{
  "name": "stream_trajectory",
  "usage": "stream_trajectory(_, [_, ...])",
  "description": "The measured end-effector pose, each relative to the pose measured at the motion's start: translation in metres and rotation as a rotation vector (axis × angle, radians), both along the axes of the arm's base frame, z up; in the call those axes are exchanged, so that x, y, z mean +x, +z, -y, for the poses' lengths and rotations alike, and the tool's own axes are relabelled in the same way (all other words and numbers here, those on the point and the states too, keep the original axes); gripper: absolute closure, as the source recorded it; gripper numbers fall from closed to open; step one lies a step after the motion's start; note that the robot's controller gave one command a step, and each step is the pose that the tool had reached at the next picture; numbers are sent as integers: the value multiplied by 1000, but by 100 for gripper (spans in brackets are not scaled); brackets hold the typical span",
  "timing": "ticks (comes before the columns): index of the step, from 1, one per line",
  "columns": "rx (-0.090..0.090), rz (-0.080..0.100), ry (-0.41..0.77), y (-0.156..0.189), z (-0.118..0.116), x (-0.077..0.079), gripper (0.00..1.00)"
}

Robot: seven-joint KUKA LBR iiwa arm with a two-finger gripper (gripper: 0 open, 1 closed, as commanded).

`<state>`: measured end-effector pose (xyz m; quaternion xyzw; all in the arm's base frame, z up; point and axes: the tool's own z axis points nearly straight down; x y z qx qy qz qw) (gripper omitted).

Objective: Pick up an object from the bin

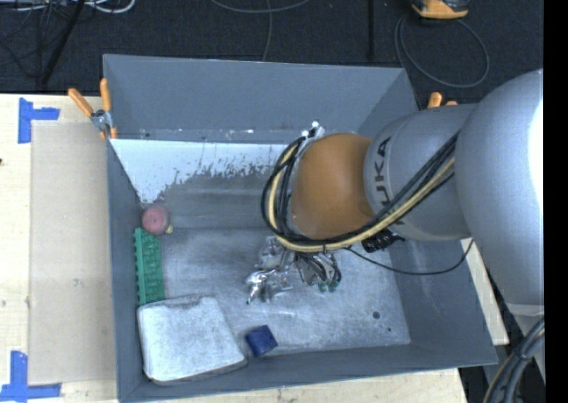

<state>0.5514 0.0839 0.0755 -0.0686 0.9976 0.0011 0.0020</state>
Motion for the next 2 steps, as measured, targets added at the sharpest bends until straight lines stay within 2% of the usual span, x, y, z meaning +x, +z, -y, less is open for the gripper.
stream_trajectory(2, [-2, 1, -5, 100, 0, 3, 100])
